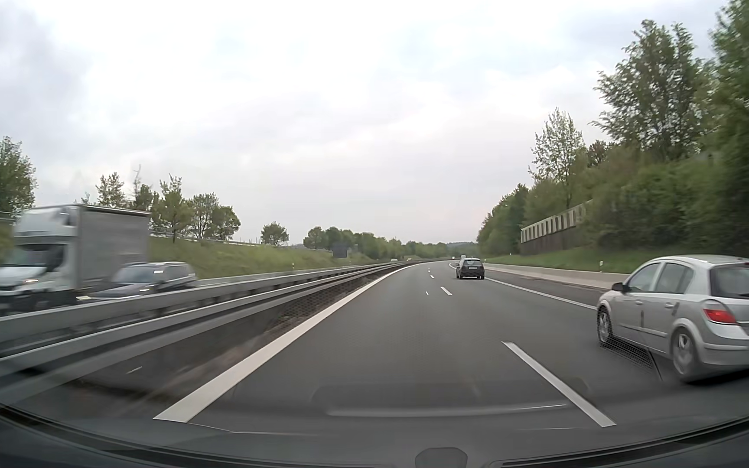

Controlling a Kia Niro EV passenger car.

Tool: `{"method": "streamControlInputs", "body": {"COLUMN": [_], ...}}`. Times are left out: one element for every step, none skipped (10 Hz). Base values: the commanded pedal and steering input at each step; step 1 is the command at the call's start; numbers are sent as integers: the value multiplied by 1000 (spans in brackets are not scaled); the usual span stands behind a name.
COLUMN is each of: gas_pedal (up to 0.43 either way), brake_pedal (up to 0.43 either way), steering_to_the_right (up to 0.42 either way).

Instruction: Follow the waypoints while adhering to traffic rules and regulations

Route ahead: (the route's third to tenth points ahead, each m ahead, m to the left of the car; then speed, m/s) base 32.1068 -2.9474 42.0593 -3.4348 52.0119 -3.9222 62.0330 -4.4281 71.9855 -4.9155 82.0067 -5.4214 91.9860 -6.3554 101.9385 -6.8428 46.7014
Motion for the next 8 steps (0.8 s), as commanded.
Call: {"method": "streamControlInputs", "body": {"gas_pedal": [480, 480, 480, 480, 480, 480, 480, 488], "brake_pedal": [0, 0, 0, 0, 0, 0, 0, 0], "steering_to_the_right": [8, 8, 8, 9, 9, 9, 10, 11]}}
